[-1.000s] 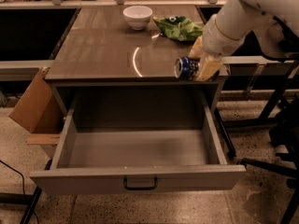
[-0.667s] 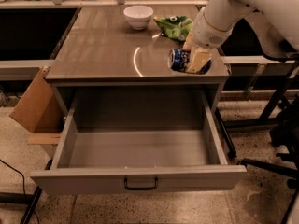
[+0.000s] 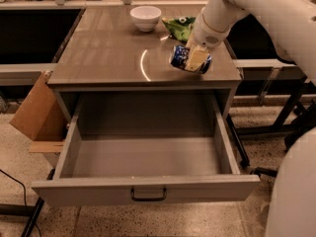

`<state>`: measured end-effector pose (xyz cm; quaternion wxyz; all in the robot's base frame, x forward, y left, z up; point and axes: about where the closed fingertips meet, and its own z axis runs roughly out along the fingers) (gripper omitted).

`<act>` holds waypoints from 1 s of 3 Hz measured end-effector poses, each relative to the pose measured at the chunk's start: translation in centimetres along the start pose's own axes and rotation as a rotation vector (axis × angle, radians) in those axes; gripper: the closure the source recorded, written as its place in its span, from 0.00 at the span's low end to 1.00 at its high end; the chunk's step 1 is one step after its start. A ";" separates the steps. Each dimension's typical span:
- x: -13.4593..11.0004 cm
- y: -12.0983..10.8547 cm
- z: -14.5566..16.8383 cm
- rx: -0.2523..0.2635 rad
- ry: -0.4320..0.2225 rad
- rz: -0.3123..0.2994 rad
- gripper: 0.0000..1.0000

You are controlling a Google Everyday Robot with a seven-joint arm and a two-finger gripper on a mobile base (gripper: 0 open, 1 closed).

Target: Pick pepsi can from top drawer and place on counter

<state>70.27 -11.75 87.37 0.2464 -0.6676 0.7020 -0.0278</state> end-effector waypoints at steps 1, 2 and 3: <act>-0.3 -1.9 0.8 0.064 -0.014 0.046 0.59; -0.6 -3.8 1.1 0.132 -0.023 0.079 0.35; -1.1 -5.1 1.6 0.166 -0.029 0.095 0.12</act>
Offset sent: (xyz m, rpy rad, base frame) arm 0.0600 0.0037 0.0197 0.0800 -0.1850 -0.1618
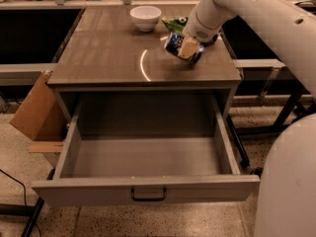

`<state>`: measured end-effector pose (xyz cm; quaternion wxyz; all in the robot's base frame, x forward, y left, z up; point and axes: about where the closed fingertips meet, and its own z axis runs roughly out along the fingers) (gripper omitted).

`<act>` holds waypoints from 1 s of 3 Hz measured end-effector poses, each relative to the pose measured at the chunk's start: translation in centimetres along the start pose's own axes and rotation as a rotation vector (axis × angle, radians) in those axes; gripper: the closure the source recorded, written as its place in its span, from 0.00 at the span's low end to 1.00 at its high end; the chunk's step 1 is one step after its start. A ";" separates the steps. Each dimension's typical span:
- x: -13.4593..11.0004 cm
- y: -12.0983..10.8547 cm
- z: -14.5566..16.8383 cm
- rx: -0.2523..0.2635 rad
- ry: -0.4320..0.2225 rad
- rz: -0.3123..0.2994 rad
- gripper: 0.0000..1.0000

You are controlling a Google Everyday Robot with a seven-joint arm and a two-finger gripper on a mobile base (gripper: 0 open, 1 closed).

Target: Pick pepsi can from top drawer and place on counter

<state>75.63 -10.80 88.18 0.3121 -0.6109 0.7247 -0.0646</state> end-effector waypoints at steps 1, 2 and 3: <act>-0.4 -0.7 0.6 0.013 -0.002 0.006 0.00; -0.3 -0.9 0.7 0.016 -0.004 0.008 0.00; 0.2 -0.3 -0.7 0.006 -0.028 -0.009 0.00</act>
Offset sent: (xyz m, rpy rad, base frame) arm 0.0173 -0.0012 0.0068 0.0138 -0.0297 -0.0183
